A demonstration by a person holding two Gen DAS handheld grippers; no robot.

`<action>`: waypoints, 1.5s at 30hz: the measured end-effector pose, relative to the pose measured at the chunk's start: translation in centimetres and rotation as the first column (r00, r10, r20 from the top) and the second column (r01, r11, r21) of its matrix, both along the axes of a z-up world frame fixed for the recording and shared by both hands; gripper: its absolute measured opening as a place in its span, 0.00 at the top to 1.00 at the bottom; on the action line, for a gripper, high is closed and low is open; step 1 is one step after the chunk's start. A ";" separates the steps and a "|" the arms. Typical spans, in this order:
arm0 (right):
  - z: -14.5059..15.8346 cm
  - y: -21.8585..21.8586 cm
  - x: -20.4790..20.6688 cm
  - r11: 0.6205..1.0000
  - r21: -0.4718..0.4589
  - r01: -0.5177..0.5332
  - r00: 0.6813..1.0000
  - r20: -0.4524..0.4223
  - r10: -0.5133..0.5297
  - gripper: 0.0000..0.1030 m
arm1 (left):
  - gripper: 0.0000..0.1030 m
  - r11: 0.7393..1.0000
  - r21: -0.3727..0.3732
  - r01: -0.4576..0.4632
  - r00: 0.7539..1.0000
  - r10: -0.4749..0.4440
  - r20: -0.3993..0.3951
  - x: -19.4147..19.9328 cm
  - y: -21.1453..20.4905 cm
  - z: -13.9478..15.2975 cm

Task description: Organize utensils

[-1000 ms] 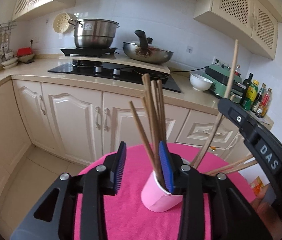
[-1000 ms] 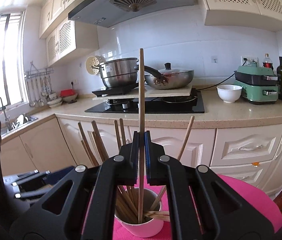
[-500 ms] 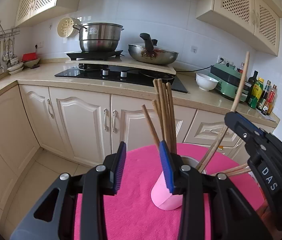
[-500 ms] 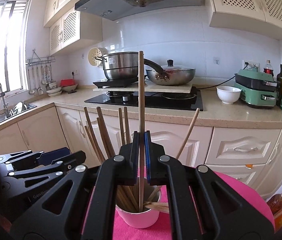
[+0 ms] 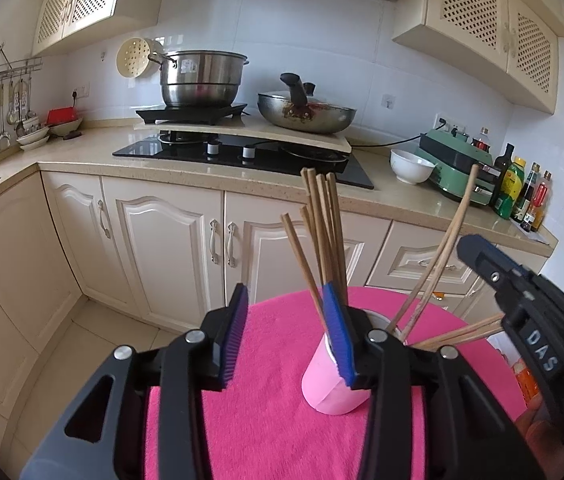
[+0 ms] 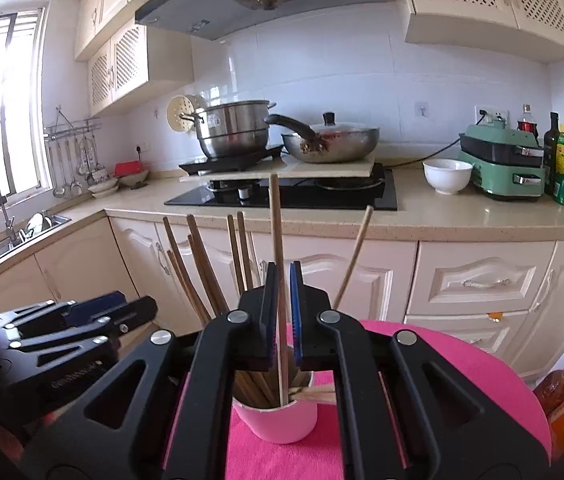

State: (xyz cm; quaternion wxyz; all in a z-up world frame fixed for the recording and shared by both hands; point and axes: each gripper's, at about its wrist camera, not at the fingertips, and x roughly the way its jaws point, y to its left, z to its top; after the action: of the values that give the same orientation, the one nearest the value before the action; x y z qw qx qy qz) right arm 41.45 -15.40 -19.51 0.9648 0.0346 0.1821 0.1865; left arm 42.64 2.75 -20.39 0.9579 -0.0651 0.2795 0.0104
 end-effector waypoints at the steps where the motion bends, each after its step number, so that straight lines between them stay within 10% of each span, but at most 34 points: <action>1: 0.1 -0.1 0.0 1.000 0.002 0.000 1.000 -0.001 0.000 0.93 | 0.62 1.000 0.002 0.001 1.000 -0.001 0.002 -0.2 0.0 0.1; 6: 0.9 -0.7 -0.4 0.999 0.026 0.019 1.000 -0.021 -0.018 0.90 | 0.61 1.000 -0.005 0.001 1.000 -0.001 0.007 -1.2 -0.1 1.2; 11: 1.7 0.1 0.0 1.000 0.010 0.029 0.999 -0.033 -0.028 0.51 | 0.59 1.000 0.012 0.004 1.000 -0.004 0.016 -2.0 -0.4 2.2; 29: 1.4 3.6 3.3 0.995 -0.030 -0.096 0.989 -0.115 0.092 0.65 | 0.58 0.994 0.002 -0.111 0.994 0.111 -0.008 -0.6 1.7 2.5; 45: 6.7 -1.1 -6.5 0.998 -0.028 0.052 0.993 -0.107 -0.055 0.64 | 0.58 0.998 0.025 -0.052 0.994 0.049 0.095 -7.9 -1.0 8.5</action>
State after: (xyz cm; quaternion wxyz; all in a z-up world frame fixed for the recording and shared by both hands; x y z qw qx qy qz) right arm 34.94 -16.50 -12.78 0.9586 0.0374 0.2351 0.1561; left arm 34.69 1.73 -11.90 0.9703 -0.0595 0.2319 0.0355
